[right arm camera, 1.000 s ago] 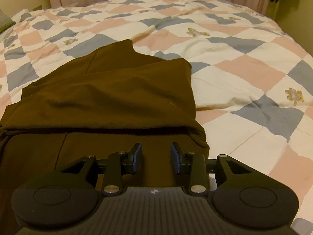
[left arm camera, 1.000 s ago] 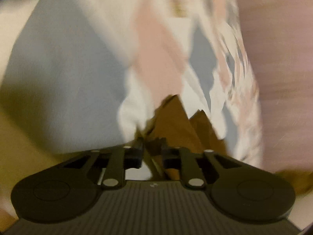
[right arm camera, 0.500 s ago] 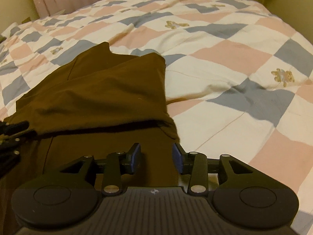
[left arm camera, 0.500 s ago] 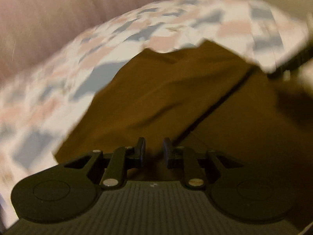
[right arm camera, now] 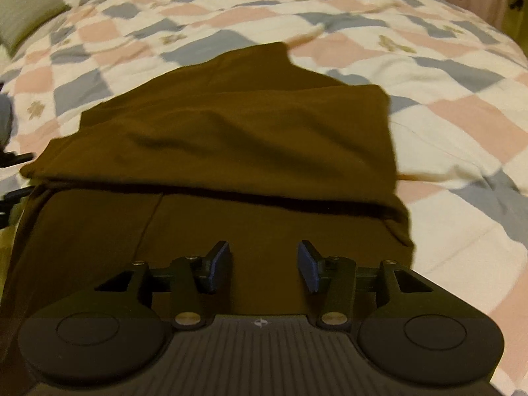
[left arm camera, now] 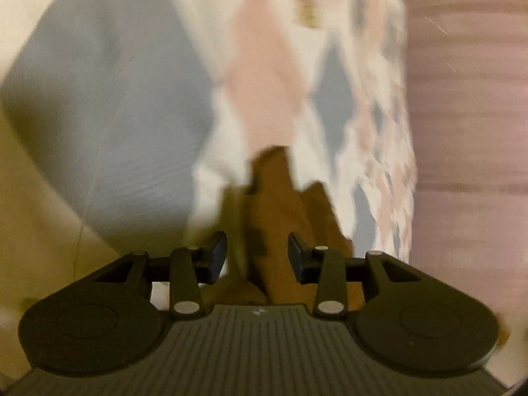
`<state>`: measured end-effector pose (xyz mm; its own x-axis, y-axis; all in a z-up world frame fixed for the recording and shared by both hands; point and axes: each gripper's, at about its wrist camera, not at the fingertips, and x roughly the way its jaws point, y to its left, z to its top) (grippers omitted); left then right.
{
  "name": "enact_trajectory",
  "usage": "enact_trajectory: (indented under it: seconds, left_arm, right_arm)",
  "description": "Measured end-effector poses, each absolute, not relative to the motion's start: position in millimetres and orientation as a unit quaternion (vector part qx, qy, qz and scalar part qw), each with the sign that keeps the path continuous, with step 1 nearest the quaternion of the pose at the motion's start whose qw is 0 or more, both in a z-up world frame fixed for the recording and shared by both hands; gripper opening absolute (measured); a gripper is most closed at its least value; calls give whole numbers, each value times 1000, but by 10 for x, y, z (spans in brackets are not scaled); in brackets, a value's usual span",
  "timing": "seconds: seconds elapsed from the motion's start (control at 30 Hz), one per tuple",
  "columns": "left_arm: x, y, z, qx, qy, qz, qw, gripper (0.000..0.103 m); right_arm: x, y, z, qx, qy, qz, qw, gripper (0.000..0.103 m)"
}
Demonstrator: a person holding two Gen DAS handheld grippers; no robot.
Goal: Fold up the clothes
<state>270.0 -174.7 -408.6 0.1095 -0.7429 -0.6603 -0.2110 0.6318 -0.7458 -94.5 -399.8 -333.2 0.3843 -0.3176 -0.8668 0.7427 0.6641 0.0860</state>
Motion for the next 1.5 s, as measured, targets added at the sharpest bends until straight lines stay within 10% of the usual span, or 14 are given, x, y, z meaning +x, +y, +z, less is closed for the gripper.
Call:
enact_trajectory:
  seconds: [0.13, 0.23, 0.43, 0.6, 0.9, 0.97, 1.03, 1.27, 1.5]
  left_arm:
    - [2729, -1929, -4165, -379, 624, -195, 654, 24]
    - [2649, -2387, -3818, -180, 580, -272, 747, 12]
    - [1170, -3091, -3461, 387, 162, -483, 769, 3]
    - [511, -3194, -3845, 527, -18, -555, 643, 7]
    - [1207, -3162, -3251, 308, 243, -613, 686, 32]
    - [1496, -3148, -3121, 224, 299, -616, 693, 29]
    - [1691, -3228, -3138, 191, 332, -595, 706, 19]
    - [1777, -3384, -3596, 233, 399, -574, 676, 19]
    - [2315, -3711, -3125, 251, 336, -615, 668, 28]
  right_arm:
    - [-911, -3984, -3373, 241, 449, -332, 794, 49]
    - [-934, -3993, -3385, 245, 449, -335, 792, 49]
    - [-1039, -4052, -3418, 258, 443, -342, 788, 49]
    - [-1096, -4094, -3408, 264, 439, -344, 787, 49]
    - [-1094, -4238, -3108, 329, 347, -311, 821, 52]
    - [-950, -4267, -3072, 342, 320, -272, 841, 43]
    - [-714, -4311, -3113, 352, 305, -229, 855, 10]
    - [10, -4548, -3685, 378, 385, -149, 829, 3]
    - [-505, -5443, -3177, 328, 351, -197, 855, 41]
